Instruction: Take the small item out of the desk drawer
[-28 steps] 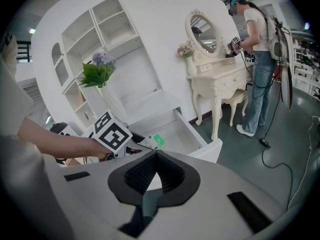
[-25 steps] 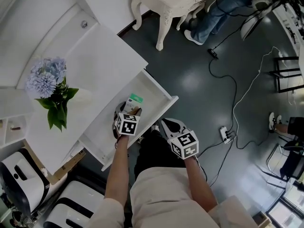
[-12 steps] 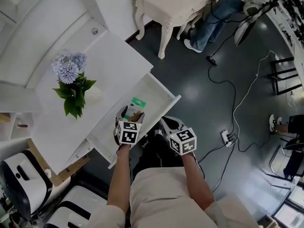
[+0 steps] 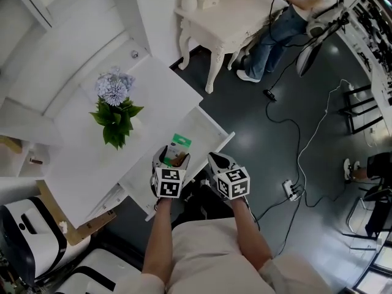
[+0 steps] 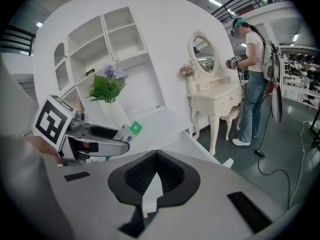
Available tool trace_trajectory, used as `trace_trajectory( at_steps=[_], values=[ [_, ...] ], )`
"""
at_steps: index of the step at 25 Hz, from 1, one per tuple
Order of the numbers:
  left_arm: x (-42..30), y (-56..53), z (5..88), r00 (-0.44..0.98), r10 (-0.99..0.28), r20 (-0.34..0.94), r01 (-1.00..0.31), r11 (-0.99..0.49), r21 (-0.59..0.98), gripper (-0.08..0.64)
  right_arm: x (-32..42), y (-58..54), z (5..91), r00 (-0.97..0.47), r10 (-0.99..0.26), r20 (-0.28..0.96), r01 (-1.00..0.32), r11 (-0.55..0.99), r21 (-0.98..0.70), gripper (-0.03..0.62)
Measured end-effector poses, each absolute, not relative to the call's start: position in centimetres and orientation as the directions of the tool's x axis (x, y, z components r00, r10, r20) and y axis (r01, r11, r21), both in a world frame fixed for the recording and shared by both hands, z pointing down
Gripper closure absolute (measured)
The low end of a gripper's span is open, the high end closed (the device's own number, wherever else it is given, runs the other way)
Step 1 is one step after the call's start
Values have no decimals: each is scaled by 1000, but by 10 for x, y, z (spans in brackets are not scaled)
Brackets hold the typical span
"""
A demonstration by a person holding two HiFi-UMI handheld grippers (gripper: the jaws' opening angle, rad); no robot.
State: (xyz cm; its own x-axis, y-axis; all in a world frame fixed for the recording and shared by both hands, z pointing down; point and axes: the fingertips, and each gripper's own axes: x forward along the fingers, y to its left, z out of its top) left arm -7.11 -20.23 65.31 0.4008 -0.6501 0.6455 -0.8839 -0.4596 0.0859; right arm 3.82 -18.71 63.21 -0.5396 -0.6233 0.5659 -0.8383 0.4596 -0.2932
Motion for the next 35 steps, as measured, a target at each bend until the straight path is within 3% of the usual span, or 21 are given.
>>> trace_trajectory(
  at_steps=[11,35],
  values=[
    [-88,-176,614,396,-706,587,-898,-432,86,201,17,-180,605,-541,-650,533,-837,476,-269,568],
    [-107,-130,618,390,-728,564,-901,-428,70,201,-7,-146,612,-565,-647,513,-821,506,-266,568]
  ],
)
